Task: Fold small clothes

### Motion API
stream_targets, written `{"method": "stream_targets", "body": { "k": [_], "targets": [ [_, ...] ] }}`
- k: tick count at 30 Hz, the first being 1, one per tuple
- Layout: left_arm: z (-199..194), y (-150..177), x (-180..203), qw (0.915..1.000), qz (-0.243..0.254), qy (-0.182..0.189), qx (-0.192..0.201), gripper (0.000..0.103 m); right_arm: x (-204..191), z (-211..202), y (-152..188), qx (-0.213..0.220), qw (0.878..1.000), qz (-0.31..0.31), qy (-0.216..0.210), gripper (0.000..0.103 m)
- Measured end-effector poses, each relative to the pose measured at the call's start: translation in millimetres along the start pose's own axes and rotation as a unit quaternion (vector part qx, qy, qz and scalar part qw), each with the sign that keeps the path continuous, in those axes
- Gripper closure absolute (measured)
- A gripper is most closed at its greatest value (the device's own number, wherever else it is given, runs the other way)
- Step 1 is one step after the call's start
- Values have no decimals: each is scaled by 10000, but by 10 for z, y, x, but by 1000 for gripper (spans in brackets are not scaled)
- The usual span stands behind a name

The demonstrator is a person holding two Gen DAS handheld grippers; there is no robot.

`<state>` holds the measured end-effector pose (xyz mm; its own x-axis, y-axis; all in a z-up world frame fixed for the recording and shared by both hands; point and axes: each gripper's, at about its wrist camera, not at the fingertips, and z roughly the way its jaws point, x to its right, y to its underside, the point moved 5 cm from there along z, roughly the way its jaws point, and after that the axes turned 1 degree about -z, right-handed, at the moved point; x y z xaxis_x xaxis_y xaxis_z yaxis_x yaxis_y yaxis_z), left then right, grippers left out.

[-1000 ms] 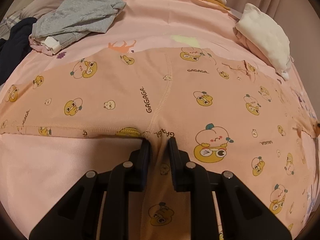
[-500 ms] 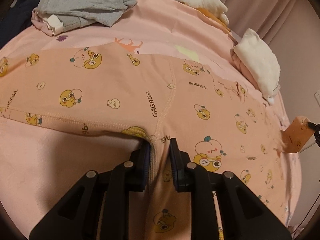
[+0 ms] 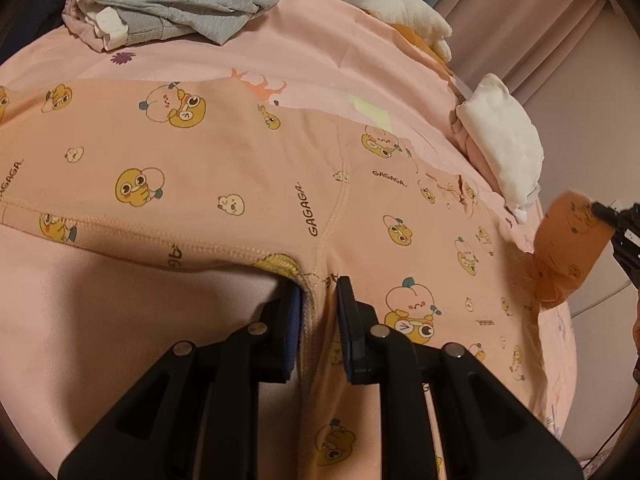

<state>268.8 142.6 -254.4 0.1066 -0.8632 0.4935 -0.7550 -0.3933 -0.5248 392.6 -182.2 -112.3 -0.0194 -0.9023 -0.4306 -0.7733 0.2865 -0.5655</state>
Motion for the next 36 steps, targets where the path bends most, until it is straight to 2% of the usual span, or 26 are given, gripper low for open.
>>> {"method": "stream_targets", "body": {
  "k": [3,6,10,15,19,22,25,30,31,32,33,36],
  "targets": [
    [-1,-4,-26,9999,-90,80,-13,86,-310,125,78,-50,9995,-284,-99,97],
    [-4,-12,-48,9997,-172,169,-21,86,-584,313,223,-276,9981,-252,-489,97],
    [-8,-23,-79,9992,-274,288,-24,86,-851,666,443,-613,9954,-278,-687,96],
    [-10,-26,-130,9979,-472,451,-33,89,-1279,1168,889,-1265,9865,-525,-892,96],
    [-27,-11,-112,9981,-441,434,-23,89,-1614,1311,1156,-1549,9774,-804,-1194,96],
    [-30,-6,-125,9979,-461,463,-22,89,-1707,1410,1316,-1722,9751,-976,-1005,96],
    [-24,-13,-140,9974,-505,504,-36,89,-1582,1528,1379,-2006,9731,-673,-910,96],
    [-29,-7,-128,9981,-432,445,-21,88,-1501,1458,1381,-2211,9664,-567,-1186,82],
    [-25,-15,-135,9980,-434,451,-24,88,-1530,1424,1371,-2204,9657,-610,-1227,73],
    [-23,-14,-137,9979,-452,464,-29,88,-1583,1414,1384,-2203,9650,-636,-1273,58],
    [-22,-12,-133,9977,-469,479,-32,88,-1626,1362,1383,-2227,9625,-670,-1399,48],
    [-26,-9,-130,9975,-488,501,-35,88,-1793,1300,1413,-2193,9590,-822,-1594,47]
  ]
}}
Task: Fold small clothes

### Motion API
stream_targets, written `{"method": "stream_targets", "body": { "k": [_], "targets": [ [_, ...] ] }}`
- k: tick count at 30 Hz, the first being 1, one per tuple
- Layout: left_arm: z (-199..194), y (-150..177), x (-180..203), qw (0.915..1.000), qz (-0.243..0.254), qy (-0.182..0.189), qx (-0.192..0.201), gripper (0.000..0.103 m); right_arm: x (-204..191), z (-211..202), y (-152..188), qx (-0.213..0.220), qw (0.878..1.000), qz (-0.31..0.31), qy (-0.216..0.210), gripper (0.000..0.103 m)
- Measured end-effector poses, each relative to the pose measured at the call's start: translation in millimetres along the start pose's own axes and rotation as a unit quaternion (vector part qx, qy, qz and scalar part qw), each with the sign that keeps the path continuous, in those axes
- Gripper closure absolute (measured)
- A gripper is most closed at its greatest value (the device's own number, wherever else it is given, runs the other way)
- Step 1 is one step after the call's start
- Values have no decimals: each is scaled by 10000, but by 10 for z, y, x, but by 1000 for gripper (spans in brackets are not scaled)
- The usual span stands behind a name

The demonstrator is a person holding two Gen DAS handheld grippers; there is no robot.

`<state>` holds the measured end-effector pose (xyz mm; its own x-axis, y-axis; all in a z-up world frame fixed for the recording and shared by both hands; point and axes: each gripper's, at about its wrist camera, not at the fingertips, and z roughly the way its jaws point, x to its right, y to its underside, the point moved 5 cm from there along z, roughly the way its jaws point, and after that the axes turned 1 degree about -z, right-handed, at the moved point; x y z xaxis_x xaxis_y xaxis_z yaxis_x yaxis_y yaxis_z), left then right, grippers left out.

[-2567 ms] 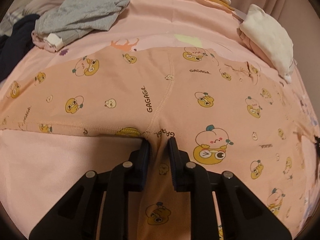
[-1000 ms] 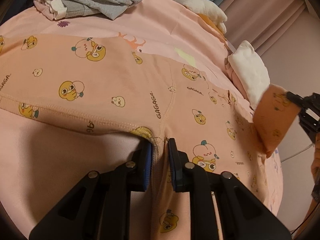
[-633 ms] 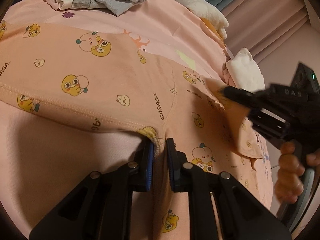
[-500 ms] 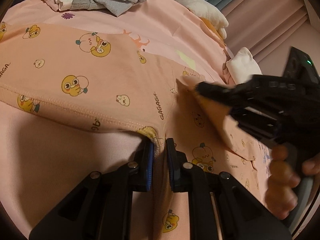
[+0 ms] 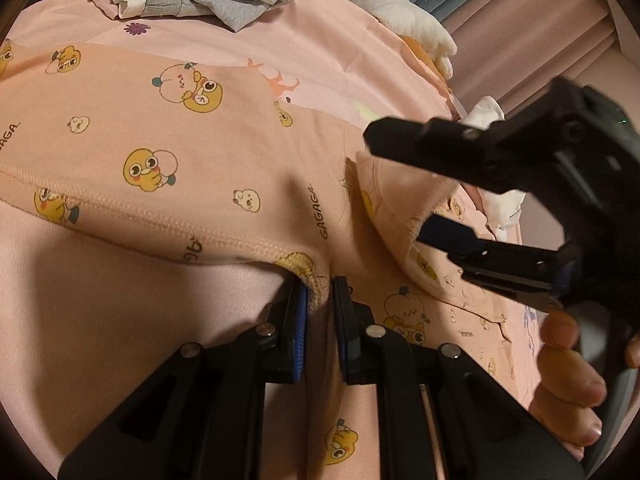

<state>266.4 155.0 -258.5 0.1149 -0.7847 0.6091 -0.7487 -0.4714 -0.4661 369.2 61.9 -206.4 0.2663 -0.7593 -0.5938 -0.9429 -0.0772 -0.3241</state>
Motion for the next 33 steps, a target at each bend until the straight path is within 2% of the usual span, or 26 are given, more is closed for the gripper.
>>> {"method": "stream_targets", "body": {
  "k": [5,10,14,18,20,21,22,25,29,33],
  "targets": [
    [2,-4,-7,10000,0,17,2,88,-125,52,21,-99,9998,-170,-103,47],
    [-4,-13,-30,9999,-68,98,-22,88,-26,101,31,-245,9987,159,-413,47],
    [-16,-6,-41,9999,-84,146,-34,89,64,-23,26,-100,9999,11,-59,48],
    [-17,-11,-46,9998,-90,163,-44,89,295,-371,88,162,9941,-524,937,48],
    [-20,-9,-45,9998,-81,167,-42,89,492,-643,157,381,9828,-920,1557,48],
    [-19,-9,-45,9998,-82,166,-42,89,606,-787,199,505,9743,-1060,1920,47],
    [-19,-9,-45,9998,-81,166,-41,89,761,-984,259,667,9602,-1234,2413,47],
    [-15,-14,-43,9998,-73,181,-40,89,1117,-1389,365,961,9318,-1431,3196,45],
    [-10,-19,-44,9998,-67,206,-19,89,1477,-1579,419,836,9100,-1604,3732,44],
    [-11,1,-9,9999,101,84,63,89,1708,-1515,407,847,9028,-1760,3831,44]
  ]
}}
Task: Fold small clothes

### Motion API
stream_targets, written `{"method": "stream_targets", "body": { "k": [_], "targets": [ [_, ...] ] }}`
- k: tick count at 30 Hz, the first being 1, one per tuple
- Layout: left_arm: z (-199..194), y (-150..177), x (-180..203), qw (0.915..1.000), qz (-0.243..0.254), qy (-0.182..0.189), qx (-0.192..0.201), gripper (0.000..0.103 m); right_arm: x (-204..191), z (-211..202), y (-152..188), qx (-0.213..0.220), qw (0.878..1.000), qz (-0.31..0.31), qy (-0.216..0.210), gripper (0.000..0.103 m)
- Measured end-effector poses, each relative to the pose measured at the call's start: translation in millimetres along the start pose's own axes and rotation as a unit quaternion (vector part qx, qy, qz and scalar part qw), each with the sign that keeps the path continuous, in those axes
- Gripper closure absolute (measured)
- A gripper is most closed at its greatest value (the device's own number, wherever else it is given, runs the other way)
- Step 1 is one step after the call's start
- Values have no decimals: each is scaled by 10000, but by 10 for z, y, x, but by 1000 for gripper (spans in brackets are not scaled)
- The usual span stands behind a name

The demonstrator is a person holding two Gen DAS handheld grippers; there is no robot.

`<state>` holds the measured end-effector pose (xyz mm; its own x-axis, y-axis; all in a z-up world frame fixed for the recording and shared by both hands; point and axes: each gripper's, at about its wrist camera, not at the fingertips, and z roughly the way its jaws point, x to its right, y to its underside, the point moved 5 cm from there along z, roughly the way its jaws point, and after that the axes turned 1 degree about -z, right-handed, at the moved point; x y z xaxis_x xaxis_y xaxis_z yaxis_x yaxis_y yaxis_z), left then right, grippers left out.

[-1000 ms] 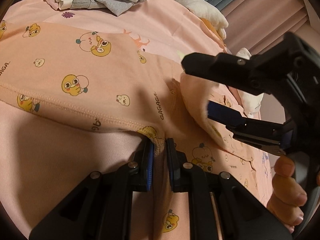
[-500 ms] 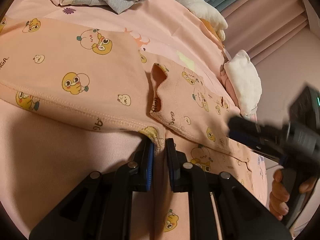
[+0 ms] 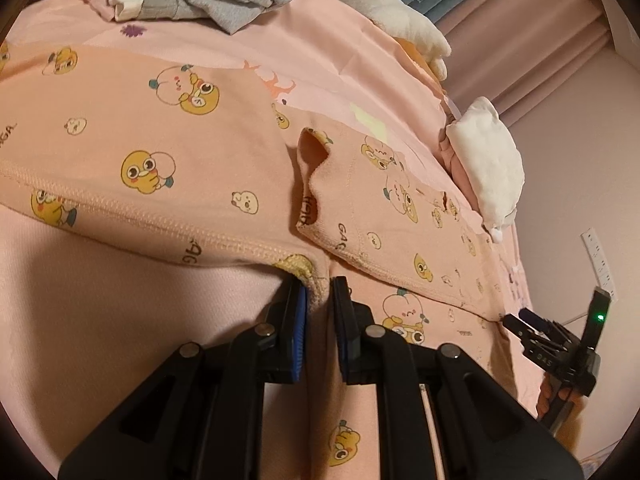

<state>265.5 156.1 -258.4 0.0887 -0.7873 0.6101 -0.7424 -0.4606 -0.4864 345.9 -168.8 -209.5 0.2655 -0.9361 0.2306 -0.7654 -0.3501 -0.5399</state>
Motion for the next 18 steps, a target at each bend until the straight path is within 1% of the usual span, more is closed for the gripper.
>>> {"method": "stream_targets", "body": {
  "k": [2,4,5,6,7,8,11,13,15,16,18],
  "targets": [
    [2,-4,-11,10000,-14,38,16,89,-13,143,15,9,9998,-194,-37,44],
    [-1,-6,-46,9998,-112,149,16,89,11,246,49,-63,9995,-263,-135,52],
    [0,-8,-66,9996,-172,216,12,89,36,262,53,-43,9994,-193,-299,58],
    [-4,-9,-70,9995,-200,249,13,89,61,236,67,3,9988,-96,-484,60],
    [-2,-8,-80,9993,-228,282,17,89,105,238,46,69,9965,74,-827,60],
    [-7,-5,-75,9993,-229,290,25,89,135,257,50,38,9949,160,-999,60],
    [-5,-4,-49,9994,-181,278,62,88,170,313,125,8,9918,246,-1250,60],
    [-5,3,-39,9994,-172,302,93,87,223,317,195,136,9866,298,-1600,60],
    [-4,2,-49,9991,-209,338,114,87,281,310,242,170,9806,403,-1913,58],
    [-3,1,-55,9990,-239,356,129,87,327,308,267,200,9748,557,-2149,57],
    [-1,-2,-59,9989,-274,354,152,87,352,302,302,218,9691,769,-2333,56]
  ]
}}
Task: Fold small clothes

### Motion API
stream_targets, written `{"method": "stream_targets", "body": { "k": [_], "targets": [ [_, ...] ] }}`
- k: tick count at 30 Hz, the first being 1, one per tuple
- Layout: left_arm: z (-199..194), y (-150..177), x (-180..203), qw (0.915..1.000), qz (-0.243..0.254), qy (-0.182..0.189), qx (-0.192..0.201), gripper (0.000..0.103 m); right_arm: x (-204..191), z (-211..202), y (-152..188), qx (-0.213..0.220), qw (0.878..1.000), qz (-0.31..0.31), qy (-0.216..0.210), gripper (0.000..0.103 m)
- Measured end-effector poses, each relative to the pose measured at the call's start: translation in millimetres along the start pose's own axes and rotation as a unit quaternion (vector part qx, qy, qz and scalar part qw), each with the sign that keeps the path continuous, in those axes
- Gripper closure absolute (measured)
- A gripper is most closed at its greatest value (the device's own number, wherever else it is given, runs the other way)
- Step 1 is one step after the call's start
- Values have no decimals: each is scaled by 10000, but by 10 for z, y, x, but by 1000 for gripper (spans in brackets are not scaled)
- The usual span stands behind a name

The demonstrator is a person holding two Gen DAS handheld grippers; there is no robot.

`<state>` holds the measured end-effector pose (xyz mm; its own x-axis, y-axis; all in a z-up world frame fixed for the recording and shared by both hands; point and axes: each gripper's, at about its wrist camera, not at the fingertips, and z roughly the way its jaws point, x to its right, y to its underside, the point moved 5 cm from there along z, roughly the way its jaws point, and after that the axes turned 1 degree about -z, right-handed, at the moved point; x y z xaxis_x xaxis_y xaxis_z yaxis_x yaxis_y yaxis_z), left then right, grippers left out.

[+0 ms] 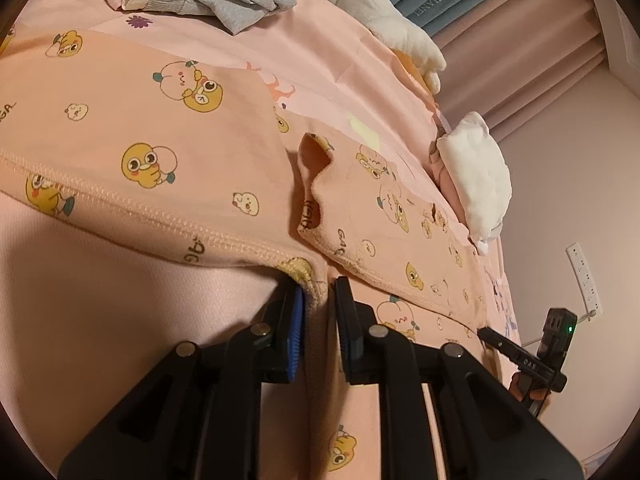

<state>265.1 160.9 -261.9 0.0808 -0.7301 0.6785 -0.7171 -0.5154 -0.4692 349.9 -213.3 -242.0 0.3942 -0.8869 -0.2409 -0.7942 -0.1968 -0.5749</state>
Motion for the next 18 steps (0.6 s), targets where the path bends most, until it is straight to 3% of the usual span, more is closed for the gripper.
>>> {"method": "stream_targets", "body": {
  "k": [7,11,14,15,16,18],
  "targets": [
    [15,-21,7,9999,-59,-79,-28,87,-152,64,13,155,9994,-300,58,57],
    [30,-84,24,9989,-301,-286,-232,85,-49,81,-45,225,9996,-9,-171,79],
    [-33,-183,-10,9935,-1006,-391,-357,66,31,73,-35,239,9987,238,-386,81],
    [-93,-224,-27,9902,-1296,-435,-282,50,34,67,-23,242,9985,262,-416,81],
    [-193,-276,-45,9865,-1547,-519,-101,34,31,73,-22,232,9985,271,-425,81],
    [-497,-416,-53,9809,-1579,-1014,509,24,10,70,-10,210,9987,244,-383,81]
  ]
}}
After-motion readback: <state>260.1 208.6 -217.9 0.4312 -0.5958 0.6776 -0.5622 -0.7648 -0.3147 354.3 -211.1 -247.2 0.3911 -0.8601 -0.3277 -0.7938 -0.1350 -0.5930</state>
